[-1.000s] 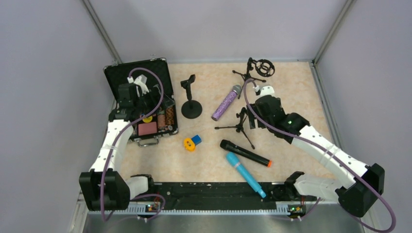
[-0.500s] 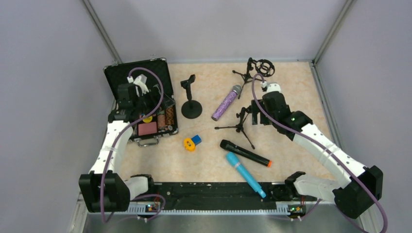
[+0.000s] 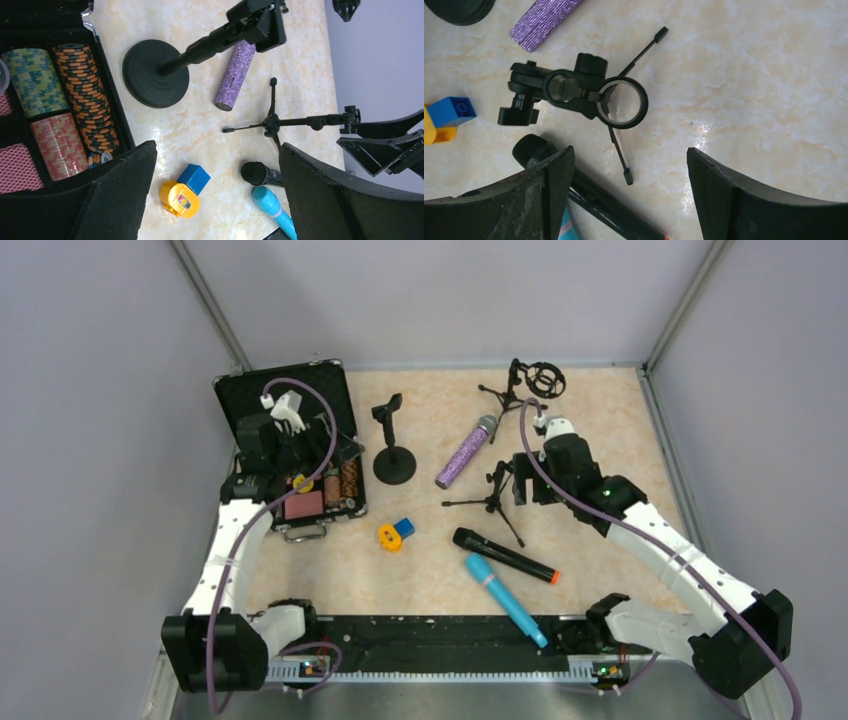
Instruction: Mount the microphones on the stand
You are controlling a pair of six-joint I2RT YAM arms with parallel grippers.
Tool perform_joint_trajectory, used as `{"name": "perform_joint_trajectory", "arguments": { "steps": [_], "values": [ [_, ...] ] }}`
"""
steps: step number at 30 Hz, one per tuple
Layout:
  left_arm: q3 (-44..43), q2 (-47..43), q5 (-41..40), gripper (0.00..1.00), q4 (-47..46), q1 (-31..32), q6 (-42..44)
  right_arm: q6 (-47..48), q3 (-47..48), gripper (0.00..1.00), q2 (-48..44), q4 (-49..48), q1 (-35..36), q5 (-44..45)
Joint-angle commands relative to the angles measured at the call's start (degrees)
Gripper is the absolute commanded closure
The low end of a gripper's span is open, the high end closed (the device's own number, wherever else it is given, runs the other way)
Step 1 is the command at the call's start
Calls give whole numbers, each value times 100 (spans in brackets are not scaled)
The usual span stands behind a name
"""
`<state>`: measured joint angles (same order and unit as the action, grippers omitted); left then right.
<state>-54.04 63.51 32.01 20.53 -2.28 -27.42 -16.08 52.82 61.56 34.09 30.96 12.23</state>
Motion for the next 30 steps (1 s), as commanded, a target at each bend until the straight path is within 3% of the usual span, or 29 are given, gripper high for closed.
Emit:
{"name": "perform_joint_trajectory", "arguments": {
  "steps": [1,13,30],
  "values": [
    [102,-332,344,4,-635,-27,-92,87,-121,19,-340,-248,-19,-542],
    [327,-757,515,4,-1132,-33,-180,-225,-965,18,-941,-359,25,-1620],
    [738,-1590,230,4,-1764,-28,-156,-532,-1144,19,-595,-838,1176,-1939]
  ]
}}
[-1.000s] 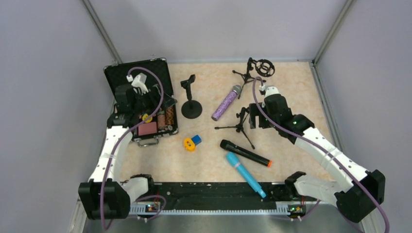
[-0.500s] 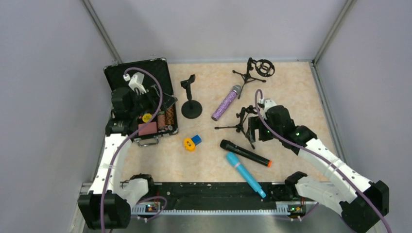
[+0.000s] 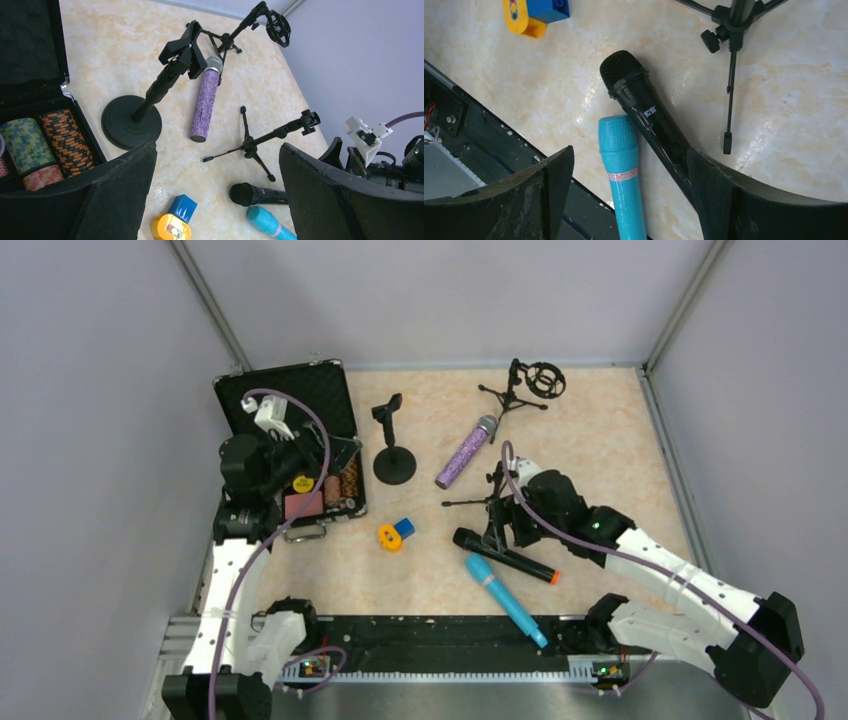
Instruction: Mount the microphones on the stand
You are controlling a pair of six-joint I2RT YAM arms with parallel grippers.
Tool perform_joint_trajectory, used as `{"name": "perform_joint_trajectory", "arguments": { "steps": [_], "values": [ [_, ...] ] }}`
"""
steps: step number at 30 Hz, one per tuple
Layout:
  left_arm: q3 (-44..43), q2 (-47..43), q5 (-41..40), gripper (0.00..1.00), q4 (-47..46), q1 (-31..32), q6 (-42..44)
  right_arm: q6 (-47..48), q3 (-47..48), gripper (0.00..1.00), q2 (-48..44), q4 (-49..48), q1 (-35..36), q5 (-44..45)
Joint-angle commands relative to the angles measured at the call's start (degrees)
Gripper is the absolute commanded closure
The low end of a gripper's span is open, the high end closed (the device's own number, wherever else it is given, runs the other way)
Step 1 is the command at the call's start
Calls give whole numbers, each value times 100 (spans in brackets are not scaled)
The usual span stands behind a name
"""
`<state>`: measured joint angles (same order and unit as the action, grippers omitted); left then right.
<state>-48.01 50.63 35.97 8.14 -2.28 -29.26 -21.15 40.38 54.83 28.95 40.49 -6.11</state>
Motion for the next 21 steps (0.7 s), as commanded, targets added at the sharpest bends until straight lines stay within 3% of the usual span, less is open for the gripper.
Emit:
{"name": "perform_joint_trajectory", "arguments": {
  "steps": [1,21],
  "values": [
    [165,-354,-215,4,-545,-39,40,-22,121,19,99,-341,272,-97],
    [289,-608,-381,4,-664,-29,71,-166,293,17,-158,-905,416,-93]
  ]
}}
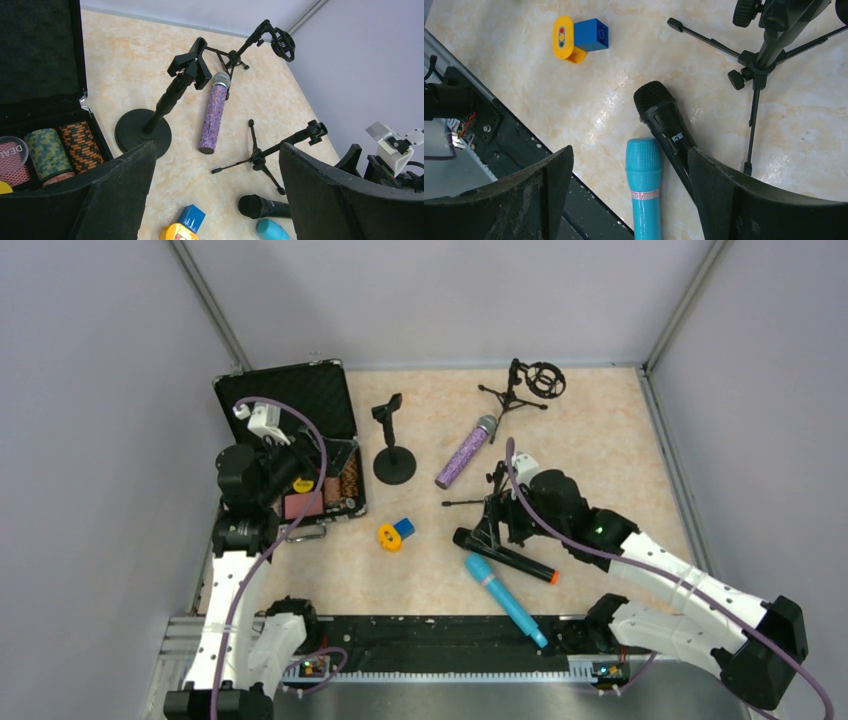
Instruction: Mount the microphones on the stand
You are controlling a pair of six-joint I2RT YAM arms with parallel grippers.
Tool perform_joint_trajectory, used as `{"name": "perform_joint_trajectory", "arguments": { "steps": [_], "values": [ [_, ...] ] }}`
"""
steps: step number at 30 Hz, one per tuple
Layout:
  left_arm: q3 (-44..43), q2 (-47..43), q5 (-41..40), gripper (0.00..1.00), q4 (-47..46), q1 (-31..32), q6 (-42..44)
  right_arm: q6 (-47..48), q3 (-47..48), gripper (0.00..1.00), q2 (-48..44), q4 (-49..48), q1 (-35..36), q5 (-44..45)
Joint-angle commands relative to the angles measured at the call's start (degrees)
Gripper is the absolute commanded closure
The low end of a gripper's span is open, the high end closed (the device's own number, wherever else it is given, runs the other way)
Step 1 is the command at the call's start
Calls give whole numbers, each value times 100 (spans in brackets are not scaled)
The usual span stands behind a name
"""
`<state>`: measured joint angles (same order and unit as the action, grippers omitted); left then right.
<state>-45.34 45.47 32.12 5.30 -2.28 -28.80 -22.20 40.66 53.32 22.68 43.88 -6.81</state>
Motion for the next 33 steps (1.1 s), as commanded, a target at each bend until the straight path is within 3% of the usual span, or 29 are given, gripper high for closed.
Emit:
{"name": "perform_joint_trajectory", "arguments": {
  "steps": [1,7,13,21,33],
  "values": [
    [23,-96,17,4,-379,-33,23,-64,241,17,-25,-315,73,-30],
    [33,-93,1,4,-393,-40,25,-126,176,17,-274,-520,70,-9],
    [41,-109,2,4,-398,-38,15,-497,-110,16,-1333,-1198,77,232],
    [52,-130,-19,5,-406,-41,32,-804,-391,7,-2860,-1362,73,1716],
    [69,-98,-18,5,-422,-36,-3,-671,-127,6,-2160,-699,81,1430]
  ]
}}
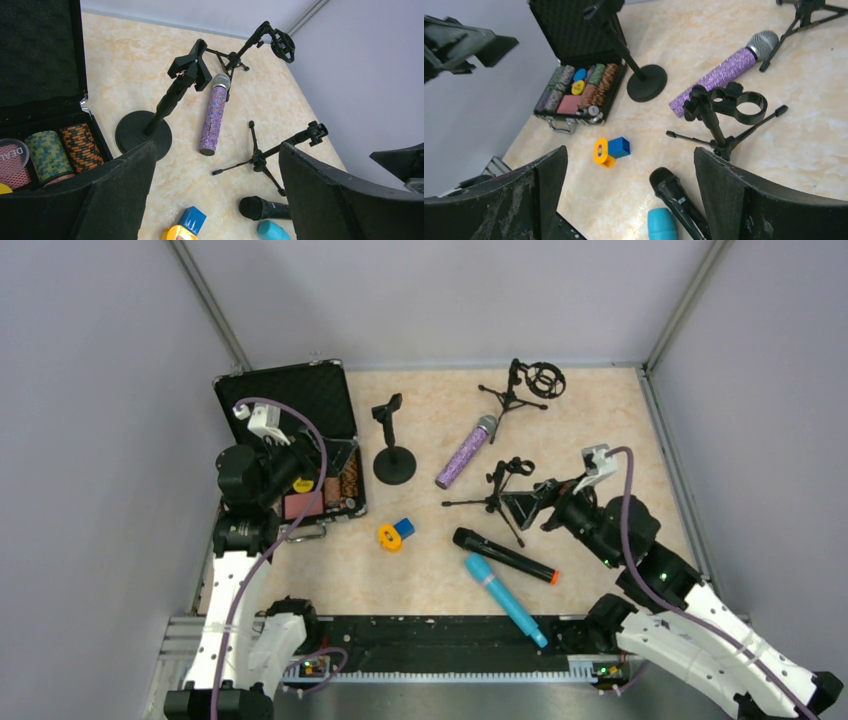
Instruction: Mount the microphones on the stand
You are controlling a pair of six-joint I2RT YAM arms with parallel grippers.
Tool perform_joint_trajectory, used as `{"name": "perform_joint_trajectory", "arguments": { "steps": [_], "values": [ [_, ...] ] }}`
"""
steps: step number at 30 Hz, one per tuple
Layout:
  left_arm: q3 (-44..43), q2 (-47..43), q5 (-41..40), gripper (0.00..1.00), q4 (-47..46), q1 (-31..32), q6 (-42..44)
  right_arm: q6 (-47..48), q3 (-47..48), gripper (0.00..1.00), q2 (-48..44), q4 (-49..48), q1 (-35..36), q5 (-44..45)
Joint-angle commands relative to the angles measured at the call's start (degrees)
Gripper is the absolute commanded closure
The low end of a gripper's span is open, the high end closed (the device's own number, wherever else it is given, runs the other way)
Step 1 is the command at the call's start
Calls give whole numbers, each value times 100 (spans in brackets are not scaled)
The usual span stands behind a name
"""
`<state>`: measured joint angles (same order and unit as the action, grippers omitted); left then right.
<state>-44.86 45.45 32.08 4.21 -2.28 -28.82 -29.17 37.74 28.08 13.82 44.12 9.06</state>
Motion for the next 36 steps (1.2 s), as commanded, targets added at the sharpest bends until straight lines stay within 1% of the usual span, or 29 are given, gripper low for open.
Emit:
{"name": "perform_joint_trajectory", "arguments": {
  "steps": [1,5,10,13,16,21,24,29,34,36],
  "values": [
    [26,-94,-17,5,-316,-41,-1,41,203,6,506,265,54,-186],
    [30,-74,-73,5,-311,-39,40,76,442,6,1302,869,46,-330],
    [17,-30,-64,5,-280,-38,19,246,768,7,2335,1403,53,-1005],
    [16,9,-36,5,-284,-41,-5,314,856,11,2708,1689,49,-1410],
    [17,46,-12,5,-293,-37,-31,286,784,13,2853,1855,148,-1619],
    [7,58,26,6,-293,-38,-77,157,601,19,2965,1960,428,-1560],
    [19,56,6,6,-305,-41,-72,109,568,23,3115,1958,588,-1499],
    [37,85,-5,6,-304,-41,-71,87,616,29,3592,1968,914,-1300],
    [33,87,-1,6,-302,-43,-80,97,689,38,4114,1998,1215,-1070],
    [30,77,2,6,-311,-37,-80,74,715,39,4282,2009,1306,-989]
  ]
}}
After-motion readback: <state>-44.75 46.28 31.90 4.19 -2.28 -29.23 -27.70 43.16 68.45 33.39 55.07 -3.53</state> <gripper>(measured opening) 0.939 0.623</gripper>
